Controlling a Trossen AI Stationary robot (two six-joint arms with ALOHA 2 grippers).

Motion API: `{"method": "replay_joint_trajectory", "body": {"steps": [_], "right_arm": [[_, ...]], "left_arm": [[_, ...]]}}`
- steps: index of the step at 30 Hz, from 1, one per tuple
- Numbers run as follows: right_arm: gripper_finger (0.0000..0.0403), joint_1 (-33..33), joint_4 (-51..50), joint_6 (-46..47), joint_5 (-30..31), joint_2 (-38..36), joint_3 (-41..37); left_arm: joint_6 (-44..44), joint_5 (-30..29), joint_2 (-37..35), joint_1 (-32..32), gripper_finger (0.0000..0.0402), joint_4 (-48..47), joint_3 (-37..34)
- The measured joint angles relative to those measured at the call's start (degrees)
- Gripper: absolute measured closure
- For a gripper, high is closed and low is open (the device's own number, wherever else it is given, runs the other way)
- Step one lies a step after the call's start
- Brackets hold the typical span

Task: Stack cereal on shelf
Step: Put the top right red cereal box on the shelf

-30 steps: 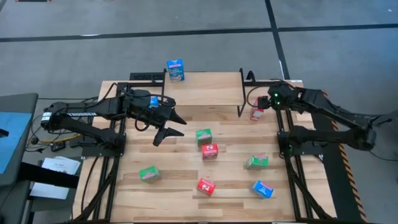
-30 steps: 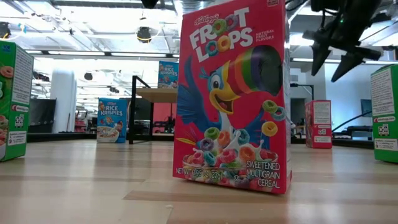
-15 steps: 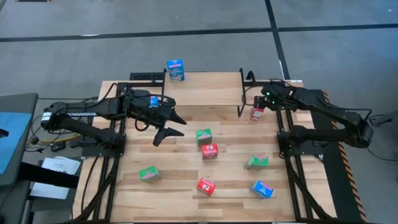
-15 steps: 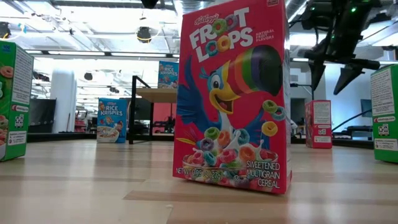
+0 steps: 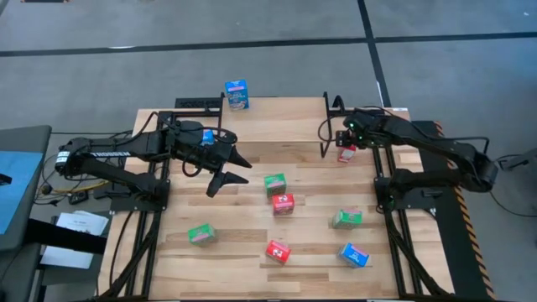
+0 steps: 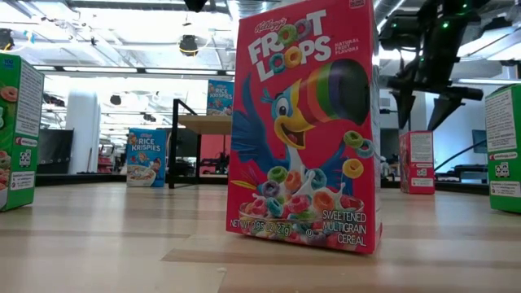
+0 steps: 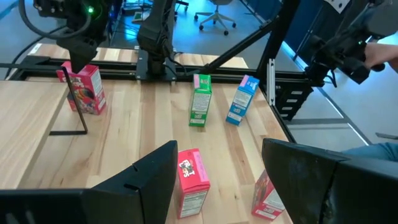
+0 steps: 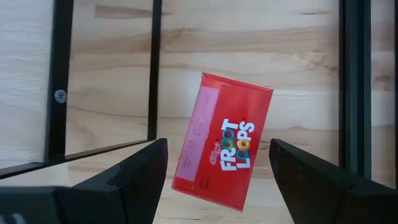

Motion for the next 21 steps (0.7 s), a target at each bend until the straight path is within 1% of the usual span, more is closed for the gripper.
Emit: {"method": "replay_joint_trajectory", "body": {"steps": [8, 13, 16, 21], "right_arm": [[0.0097, 0.0, -0.01, -0.24, 0.0, 3.12, 0.0], [0.0098, 0.02, -0.01, -1.22, -0.26, 3.85, 0.0], [0.011, 0.02, -0.01, -1.24, -0.66, 3.83, 0.0], [0.0144, 0.02, -0.01, -1.2, -0.72, 3.81, 0.0]], "left_arm": [[0.0, 0.0, 0.0, 0.0, 0.0178, -0.02, 0.0], [0.0, 0.0, 0.0, 0.01, 0.0178, -0.23, 0.0], [0.0, 0.0, 0.0, 0.02, 0.0178, -0.24, 0.0], [0.0, 0.0, 0.0, 0.02, 0.0178, -0.24, 0.0]]}}
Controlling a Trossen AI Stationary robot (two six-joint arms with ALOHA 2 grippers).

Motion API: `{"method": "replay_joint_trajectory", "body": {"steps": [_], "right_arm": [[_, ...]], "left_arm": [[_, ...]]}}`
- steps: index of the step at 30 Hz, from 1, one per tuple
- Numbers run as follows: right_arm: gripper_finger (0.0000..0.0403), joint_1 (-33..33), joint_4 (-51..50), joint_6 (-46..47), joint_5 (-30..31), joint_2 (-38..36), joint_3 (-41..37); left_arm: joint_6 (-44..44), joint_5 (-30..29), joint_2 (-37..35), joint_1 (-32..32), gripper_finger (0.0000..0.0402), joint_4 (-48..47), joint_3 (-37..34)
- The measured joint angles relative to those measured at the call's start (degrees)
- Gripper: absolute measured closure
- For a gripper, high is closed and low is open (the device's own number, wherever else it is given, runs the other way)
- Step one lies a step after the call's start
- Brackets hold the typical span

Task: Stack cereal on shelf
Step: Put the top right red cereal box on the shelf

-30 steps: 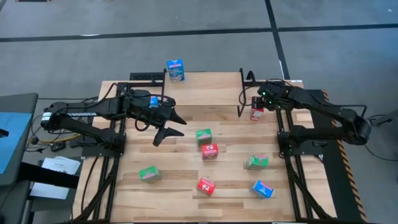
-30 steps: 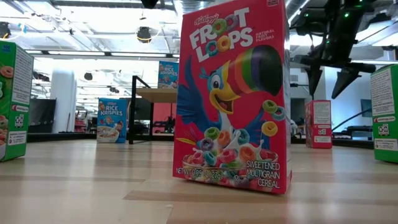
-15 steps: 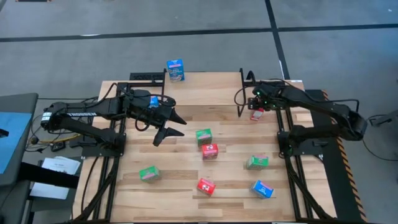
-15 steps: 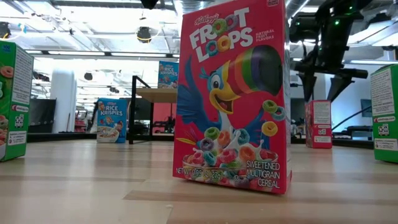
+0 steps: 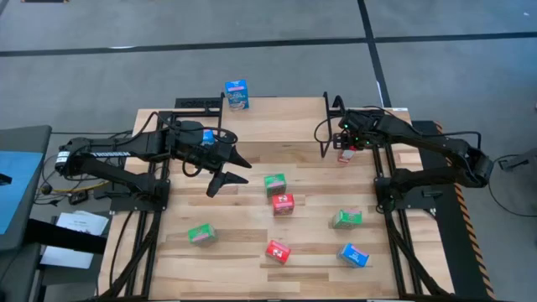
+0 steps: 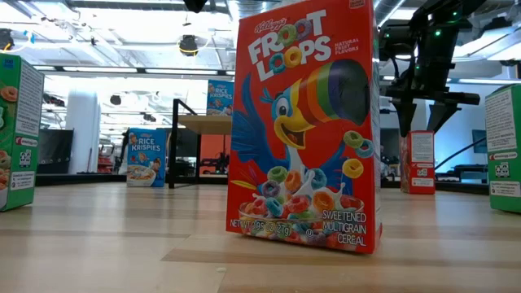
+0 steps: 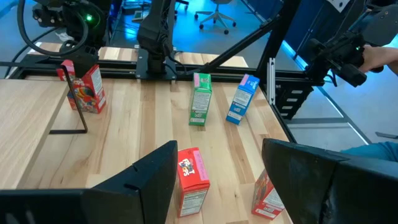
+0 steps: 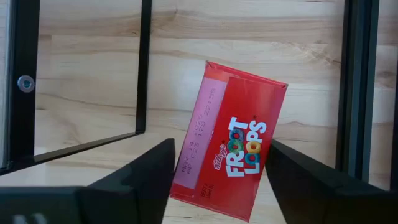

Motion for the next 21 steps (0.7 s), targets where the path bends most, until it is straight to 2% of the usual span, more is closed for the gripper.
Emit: {"method": "replay_joint_trajectory", "body": {"steps": [10, 21], "right_arm": [[0.02, 0.0, 0.04, 0.02, -0.04, -0.01, 0.0], [0.0208, 0.0, -0.05, -0.94, -0.5, -0.22, 0.0]], "left_arm": [[0.0, 0.0, 0.0, -0.01, 0.0178, 0.02, 0.0], [0.0, 0.0, 0.0, 0.0, 0.0178, 0.02, 0.0]]}}
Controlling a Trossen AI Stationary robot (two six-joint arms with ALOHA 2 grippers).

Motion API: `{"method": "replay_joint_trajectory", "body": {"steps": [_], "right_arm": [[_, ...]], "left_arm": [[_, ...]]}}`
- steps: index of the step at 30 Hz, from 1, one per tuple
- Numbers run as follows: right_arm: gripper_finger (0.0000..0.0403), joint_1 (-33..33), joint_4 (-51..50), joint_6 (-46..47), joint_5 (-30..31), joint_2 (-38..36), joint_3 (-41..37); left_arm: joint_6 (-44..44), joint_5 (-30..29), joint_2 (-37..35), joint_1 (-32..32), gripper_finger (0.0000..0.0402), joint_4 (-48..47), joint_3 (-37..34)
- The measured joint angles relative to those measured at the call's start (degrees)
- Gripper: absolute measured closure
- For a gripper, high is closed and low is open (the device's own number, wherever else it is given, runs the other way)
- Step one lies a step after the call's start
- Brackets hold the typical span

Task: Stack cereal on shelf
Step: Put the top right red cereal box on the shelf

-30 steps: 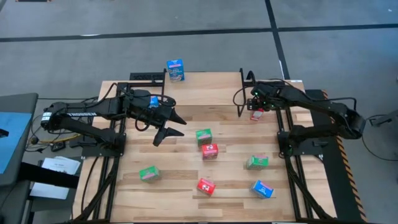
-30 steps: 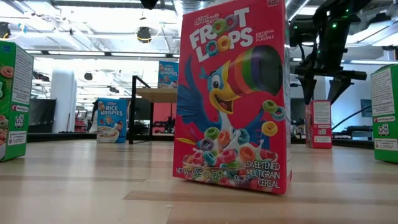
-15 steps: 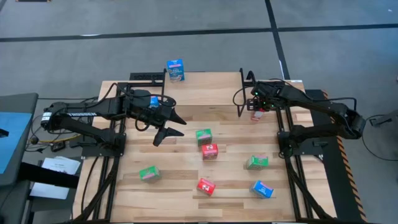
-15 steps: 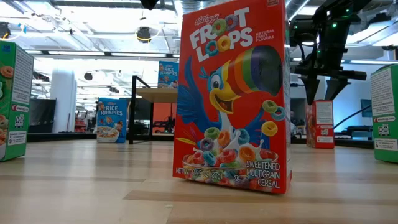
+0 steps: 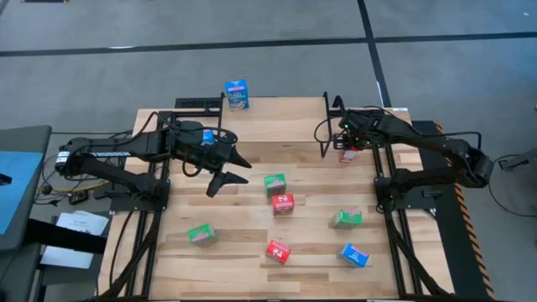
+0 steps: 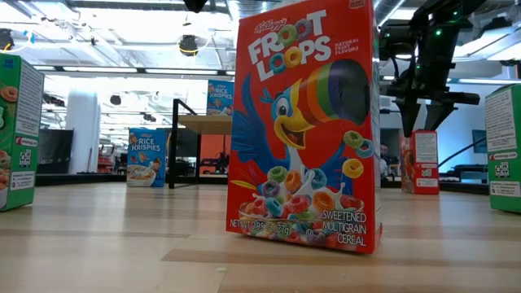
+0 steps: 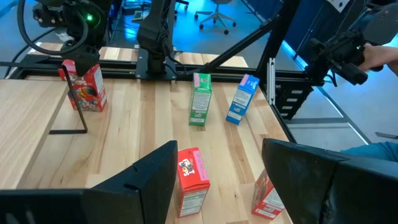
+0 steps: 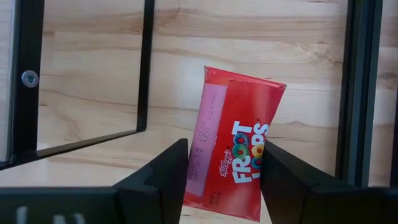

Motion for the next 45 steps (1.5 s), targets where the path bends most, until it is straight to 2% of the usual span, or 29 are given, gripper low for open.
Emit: {"method": "replay_joint_trajectory", "body": {"steps": [14, 25, 45], "right_arm": [[0.0209, 0.02, -2.2, -1.55, 0.01, -0.35, 0.7], [0.0209, 2.31, -6.4, -2.21, 0.19, -0.42, 6.81], [0.0209, 2.25, -15.46, -8.16, 0.39, -0.44, 21.38]], "left_arm": [[-0.24, 0.0, 0.0, 0.0, 0.0178, 0.02, 0.0], [-0.66, 0.0, -0.01, 0.0, 0.0178, 0.02, 0.0], [-1.58, 0.0, -0.02, -0.02, 0.0178, 0.02, 0.0]]}}
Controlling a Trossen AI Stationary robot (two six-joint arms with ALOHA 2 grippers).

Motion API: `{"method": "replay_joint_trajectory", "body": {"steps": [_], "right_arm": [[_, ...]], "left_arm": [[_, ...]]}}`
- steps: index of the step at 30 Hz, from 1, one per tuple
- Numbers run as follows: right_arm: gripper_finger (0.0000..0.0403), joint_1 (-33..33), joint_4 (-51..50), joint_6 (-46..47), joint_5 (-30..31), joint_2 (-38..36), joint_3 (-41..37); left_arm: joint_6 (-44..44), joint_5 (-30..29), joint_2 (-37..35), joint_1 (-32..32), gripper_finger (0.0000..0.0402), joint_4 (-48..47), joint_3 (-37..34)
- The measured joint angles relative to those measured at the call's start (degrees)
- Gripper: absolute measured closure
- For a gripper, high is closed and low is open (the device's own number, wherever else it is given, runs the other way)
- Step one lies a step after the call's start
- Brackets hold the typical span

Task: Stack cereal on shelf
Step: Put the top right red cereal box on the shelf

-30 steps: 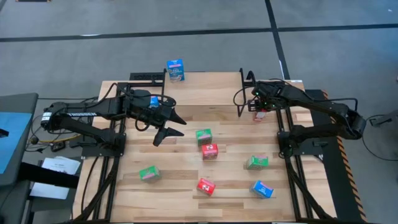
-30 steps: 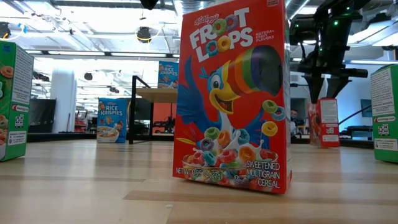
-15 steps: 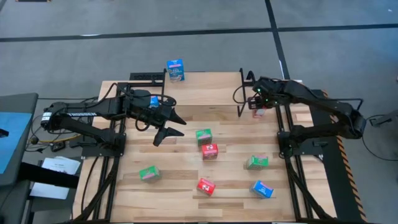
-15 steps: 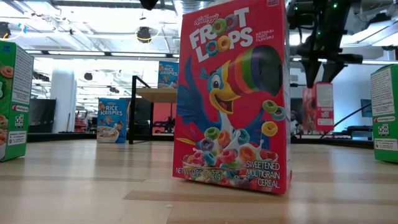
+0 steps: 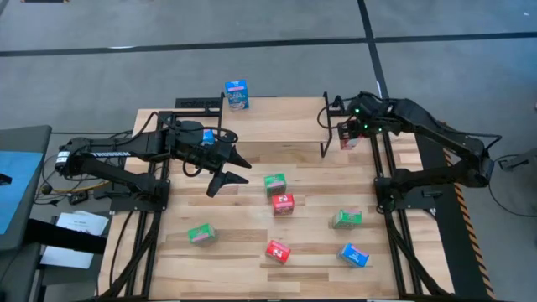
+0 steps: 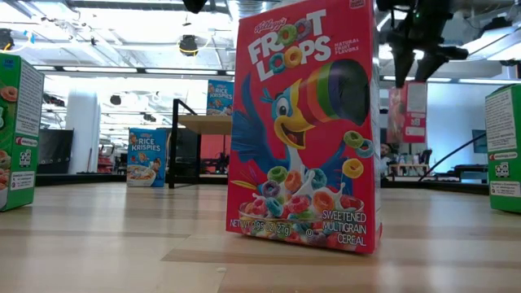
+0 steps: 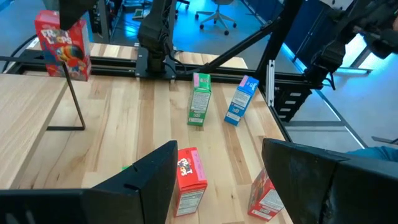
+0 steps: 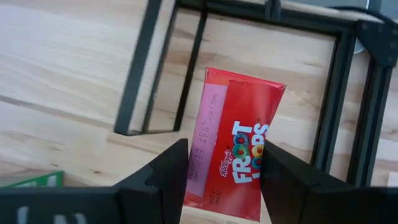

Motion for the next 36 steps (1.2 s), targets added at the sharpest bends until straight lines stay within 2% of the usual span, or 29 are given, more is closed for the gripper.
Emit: {"method": "replay_joint_trajectory", "body": {"steps": [13, 19, 27, 36], "right_arm": [[0.0209, -0.87, -0.89, -5.07, 1.78, 0.04, 10.22], [0.0209, -1.69, -0.82, -6.19, 4.53, 0.04, 13.46], [0.0209, -1.77, 3.92, -9.8, 4.52, 0.05, 14.58], [0.0209, 1.93, 8.92, -14.63, 4.36, 0.26, 14.62]], "left_arm": [[-0.07, 0.0, 0.0, 0.01, 0.0178, 0.0, 0.0], [-0.86, 0.0, 0.0, 0.0, 0.0178, 0.0, 0.0], [-1.26, 0.0, 0.0, 0.02, 0.0178, 0.0, 0.0], [-1.26, 0.0, 0.0, 0.01, 0.0178, 0.0, 0.0]]}}
